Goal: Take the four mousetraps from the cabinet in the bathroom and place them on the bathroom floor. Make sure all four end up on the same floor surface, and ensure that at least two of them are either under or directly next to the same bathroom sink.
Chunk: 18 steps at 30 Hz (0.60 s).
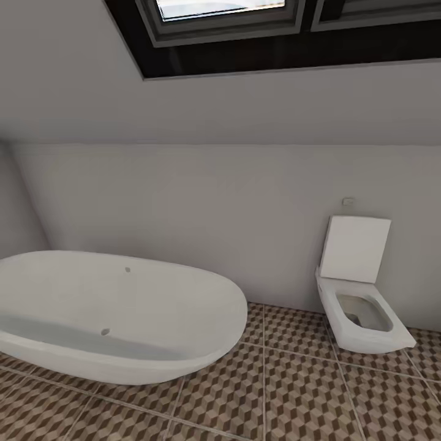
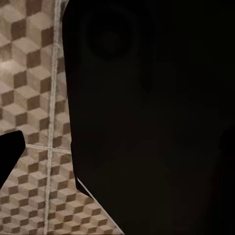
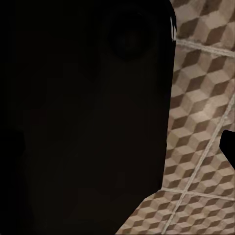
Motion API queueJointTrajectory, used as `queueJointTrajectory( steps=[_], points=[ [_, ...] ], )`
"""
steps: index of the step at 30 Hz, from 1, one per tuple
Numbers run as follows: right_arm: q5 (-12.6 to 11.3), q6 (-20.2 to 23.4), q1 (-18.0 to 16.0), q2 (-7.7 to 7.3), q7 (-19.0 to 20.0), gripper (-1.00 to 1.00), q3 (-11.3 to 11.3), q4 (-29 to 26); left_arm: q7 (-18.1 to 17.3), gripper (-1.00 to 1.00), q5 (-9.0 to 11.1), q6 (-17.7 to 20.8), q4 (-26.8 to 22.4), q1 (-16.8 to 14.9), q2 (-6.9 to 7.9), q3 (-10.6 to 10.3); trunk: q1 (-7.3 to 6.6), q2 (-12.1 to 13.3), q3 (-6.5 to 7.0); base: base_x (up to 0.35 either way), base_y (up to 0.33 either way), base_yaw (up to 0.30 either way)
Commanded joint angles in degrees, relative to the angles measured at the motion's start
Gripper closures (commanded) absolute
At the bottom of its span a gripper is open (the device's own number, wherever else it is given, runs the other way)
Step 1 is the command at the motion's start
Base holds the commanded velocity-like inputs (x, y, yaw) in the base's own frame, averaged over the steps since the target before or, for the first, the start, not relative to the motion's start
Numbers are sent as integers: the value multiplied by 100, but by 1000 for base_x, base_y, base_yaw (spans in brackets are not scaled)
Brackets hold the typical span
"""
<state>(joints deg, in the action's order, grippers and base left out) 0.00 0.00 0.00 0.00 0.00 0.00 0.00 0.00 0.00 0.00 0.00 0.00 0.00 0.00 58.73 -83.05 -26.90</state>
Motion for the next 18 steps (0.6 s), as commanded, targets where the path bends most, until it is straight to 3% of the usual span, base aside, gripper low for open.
queueJointTrajectory(
  steps=[1, 18],
  points=[
    [33, -16, -9, 21, -23, -100, 33, 1, -19, -100, 30, -33, -33, -8, -25, 33, 0, -3, -3, 0, 0, 0],
    [76, -9, -9, 18, 7, -100, 52, 0, -16, -100, 68, -272, -199, -8, -12, 75, 0, -3, -3, 0, 0, 0]
  ],
)
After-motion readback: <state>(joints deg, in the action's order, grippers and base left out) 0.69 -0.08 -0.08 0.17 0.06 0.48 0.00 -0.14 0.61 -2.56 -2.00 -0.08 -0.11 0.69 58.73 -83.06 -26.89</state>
